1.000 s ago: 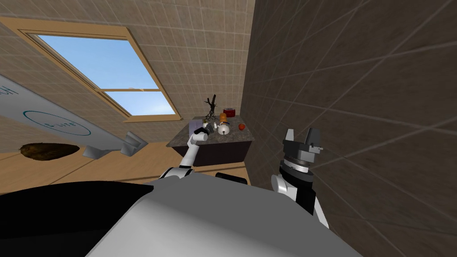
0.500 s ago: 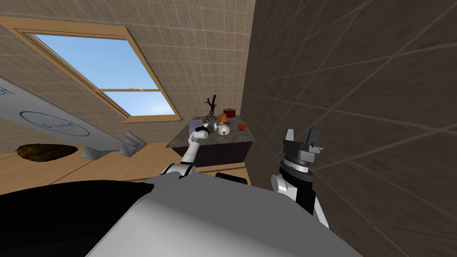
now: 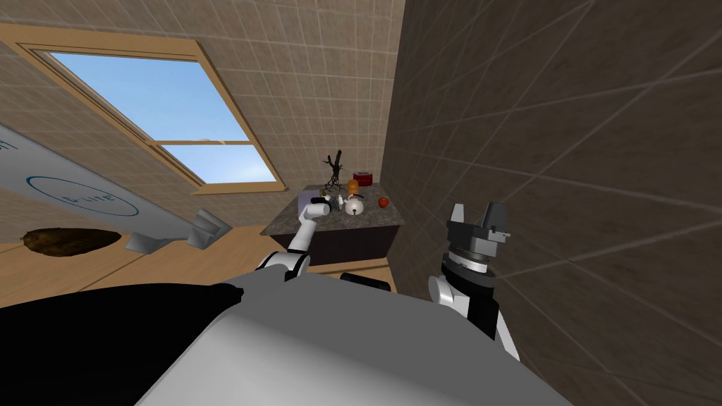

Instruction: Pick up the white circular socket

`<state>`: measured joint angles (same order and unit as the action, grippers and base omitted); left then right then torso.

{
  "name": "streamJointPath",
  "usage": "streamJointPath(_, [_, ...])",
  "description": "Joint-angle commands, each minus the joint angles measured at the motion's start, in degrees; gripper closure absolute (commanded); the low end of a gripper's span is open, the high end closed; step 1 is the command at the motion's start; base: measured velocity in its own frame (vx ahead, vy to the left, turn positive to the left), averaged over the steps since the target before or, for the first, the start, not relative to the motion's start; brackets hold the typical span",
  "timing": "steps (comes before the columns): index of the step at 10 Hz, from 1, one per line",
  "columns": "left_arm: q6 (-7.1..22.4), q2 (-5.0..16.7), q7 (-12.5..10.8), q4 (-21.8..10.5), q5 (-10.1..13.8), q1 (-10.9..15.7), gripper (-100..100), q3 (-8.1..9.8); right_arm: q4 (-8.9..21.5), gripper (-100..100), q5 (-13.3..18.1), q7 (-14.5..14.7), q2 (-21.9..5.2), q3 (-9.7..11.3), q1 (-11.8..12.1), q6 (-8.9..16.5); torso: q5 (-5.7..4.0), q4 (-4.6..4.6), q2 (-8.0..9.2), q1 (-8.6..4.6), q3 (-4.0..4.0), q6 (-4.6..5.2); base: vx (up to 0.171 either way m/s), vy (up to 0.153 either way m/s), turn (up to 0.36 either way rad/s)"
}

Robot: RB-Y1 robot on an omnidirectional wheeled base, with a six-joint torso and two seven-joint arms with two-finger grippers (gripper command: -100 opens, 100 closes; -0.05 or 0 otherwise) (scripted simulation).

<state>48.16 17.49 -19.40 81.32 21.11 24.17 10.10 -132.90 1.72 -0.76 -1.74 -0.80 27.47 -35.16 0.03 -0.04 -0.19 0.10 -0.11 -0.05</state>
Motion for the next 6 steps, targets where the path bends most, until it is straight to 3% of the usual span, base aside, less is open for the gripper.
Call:
streamJointPath(1, [2.2, 0.29, -0.32, -0.89, 0.23, 0.76, -100, -0.02, 0.0, 0, 0.0, 0.0, 0.0, 0.0, 0.0, 0.0, 0.0, 0.0, 0.0, 0.0, 0.0, 0.0, 0.039, 0.011, 0.001])
streamJointPath(6, [9.81, 1.46, -2.12, -5.74, 0.79, 4.76, -100, -0.49, 0.0, 0, 0.0, 0.0, 0.0, 0.0, 0.0, 0.0, 0.01, -0.01, -0.02, -0.01, -0.02, 0.0, 0.049, 0.016, 0.011])
